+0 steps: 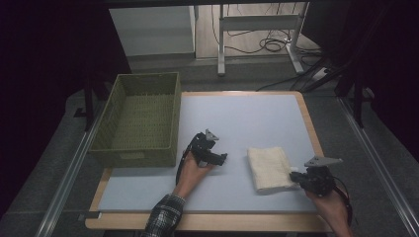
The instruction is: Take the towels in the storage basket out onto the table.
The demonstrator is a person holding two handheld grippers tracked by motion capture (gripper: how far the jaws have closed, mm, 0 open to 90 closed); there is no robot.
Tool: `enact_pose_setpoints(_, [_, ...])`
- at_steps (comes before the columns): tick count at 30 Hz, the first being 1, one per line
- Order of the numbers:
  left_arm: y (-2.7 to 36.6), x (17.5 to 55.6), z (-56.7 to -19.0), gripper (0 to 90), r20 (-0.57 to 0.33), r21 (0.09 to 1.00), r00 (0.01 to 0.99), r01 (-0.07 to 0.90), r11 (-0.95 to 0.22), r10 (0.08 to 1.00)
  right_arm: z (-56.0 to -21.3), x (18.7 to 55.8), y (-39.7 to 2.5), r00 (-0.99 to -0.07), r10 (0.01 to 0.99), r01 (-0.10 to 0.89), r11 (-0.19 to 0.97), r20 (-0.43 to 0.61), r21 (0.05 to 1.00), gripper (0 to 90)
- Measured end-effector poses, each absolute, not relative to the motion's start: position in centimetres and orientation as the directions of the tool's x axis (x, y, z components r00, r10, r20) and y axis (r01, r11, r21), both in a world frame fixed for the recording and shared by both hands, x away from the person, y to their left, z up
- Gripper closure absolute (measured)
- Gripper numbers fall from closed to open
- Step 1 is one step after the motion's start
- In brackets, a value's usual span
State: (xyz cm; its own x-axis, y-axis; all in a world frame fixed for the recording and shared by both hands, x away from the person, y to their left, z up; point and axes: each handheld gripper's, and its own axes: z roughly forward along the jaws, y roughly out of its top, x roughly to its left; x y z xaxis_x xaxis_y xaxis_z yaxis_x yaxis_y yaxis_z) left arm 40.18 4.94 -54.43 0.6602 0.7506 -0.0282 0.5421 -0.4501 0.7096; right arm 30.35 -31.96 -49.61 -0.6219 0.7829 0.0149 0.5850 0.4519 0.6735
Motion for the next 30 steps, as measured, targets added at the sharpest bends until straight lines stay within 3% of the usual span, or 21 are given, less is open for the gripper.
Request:
enact_pose_setpoints(2, [4.9,40.2,-54.4,7.6,-0.029,0.709,0.66,0.543,-0.45,0.75,-49.5,30.7,-31.8,-0.625,0.78,0.598,0.484,-0.006,0.639,74.2])
enact_pose_setpoints(7, [4.9,40.2,-54.4,7.5,-0.03,0.709,0.659,0.544,-0.449,0.751,-48.7,32.2,-31.2,-0.62,0.785,0.59,0.458,0.009,0.665,65.7])
enact_pose_setpoints(19, [4.9,40.1,-54.4,7.6,-0.028,0.709,0.658,0.543,-0.449,0.752,-49.3,37.7,-28.5,-0.602,0.798,0.604,0.428,0.033,0.672,65.1])
enact_pose_setpoints(23, [4.9,40.1,-54.4,7.6,-0.027,0.71,0.658,0.543,-0.449,0.752,-50.3,38.4,-27.9,-0.606,0.795,0.609,0.443,0.026,0.658,88.5])
enact_pose_setpoints(30, [4.9,40.1,-54.4,7.6,-0.027,0.709,0.658,0.543,-0.45,0.752,-48.8,37.8,-28.2,-0.6,0.8,0.57,0.438,-0.012,0.695,89.8])
